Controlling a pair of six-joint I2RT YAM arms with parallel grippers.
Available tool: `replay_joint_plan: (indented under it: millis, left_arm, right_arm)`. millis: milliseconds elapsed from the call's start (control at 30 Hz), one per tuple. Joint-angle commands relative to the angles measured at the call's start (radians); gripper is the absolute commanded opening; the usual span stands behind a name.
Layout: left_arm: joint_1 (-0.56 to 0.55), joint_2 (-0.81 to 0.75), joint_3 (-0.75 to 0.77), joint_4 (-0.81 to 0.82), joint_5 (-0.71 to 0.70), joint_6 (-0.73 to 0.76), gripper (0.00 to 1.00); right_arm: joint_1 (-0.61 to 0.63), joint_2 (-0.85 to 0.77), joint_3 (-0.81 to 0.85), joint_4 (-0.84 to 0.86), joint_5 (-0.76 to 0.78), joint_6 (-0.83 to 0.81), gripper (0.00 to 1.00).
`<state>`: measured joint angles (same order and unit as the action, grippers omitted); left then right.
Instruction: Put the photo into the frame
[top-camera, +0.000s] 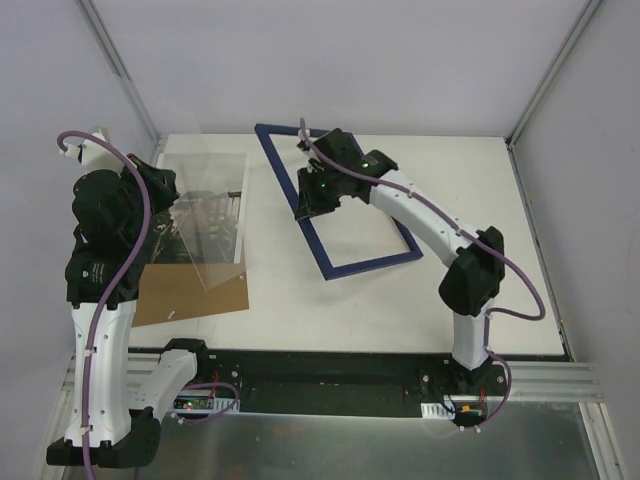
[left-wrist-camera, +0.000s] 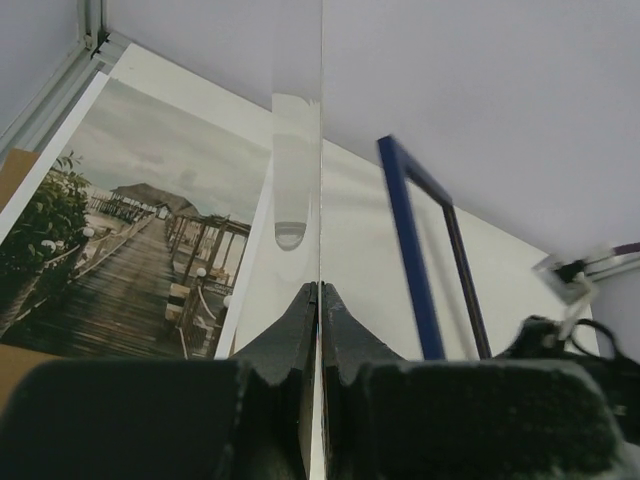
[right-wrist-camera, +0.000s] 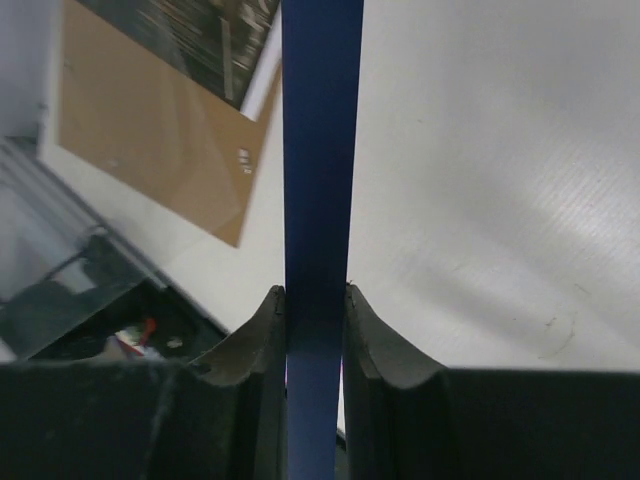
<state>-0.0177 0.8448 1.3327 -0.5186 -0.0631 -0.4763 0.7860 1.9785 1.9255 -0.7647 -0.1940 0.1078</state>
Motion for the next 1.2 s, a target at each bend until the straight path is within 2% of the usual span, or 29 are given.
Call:
replay_joint_plan:
  millis: [0, 133, 300, 400, 467, 567, 900, 967, 1167]
  left_arm:
    - [0.010, -0.003, 0.049, 0.026, -0.001, 0.034, 0.00]
    - [0.010, 0.005, 0.043, 0.023, 0.005, 0.036, 0.00]
    - [0.010, 0.017, 0.036, 0.026, 0.019, 0.028, 0.00]
    - [0.010, 0.023, 0.036, 0.026, 0.039, 0.021, 0.00]
    - [0.010, 0.028, 0.036, 0.026, 0.051, 0.018, 0.00]
    - [0.010, 0.036, 0.039, 0.026, 0.062, 0.022, 0.00]
    - [0.010, 0.094, 0.048, 0.025, 0.224, 0.019, 0.00]
    - [0.010, 0.108, 0.052, 0.025, 0.258, 0.018, 0.00]
    - [-0.005, 0.148, 0.066, 0.025, 0.348, 0.011, 0.00]
  right_arm:
    - [-0.048, -0.176, 0.082, 0.077, -0.186, 0.168, 0.01]
    - [-0.083, -0.240, 0.072, 0.165, -0.294, 0.277, 0.01]
    - [-0.145, -0.339, -0.097, 0.466, -0.415, 0.513, 0.01]
    - [-0.182, -0.377, -0.224, 0.713, -0.479, 0.703, 0.01]
    - [-0.202, -0.394, -0.288, 0.850, -0.502, 0.797, 0.01]
    - [-0.226, -0.408, -0.365, 0.968, -0.515, 0.881, 0.01]
    - [-0.310, -0.425, -0.609, 1.399, -0.532, 1.156, 0.01]
    - [-0.333, -0.422, -0.629, 1.450, -0.550, 1.194, 0.01]
    - [-0.361, -0.446, -0.681, 1.446, -0.570, 1.182, 0.01]
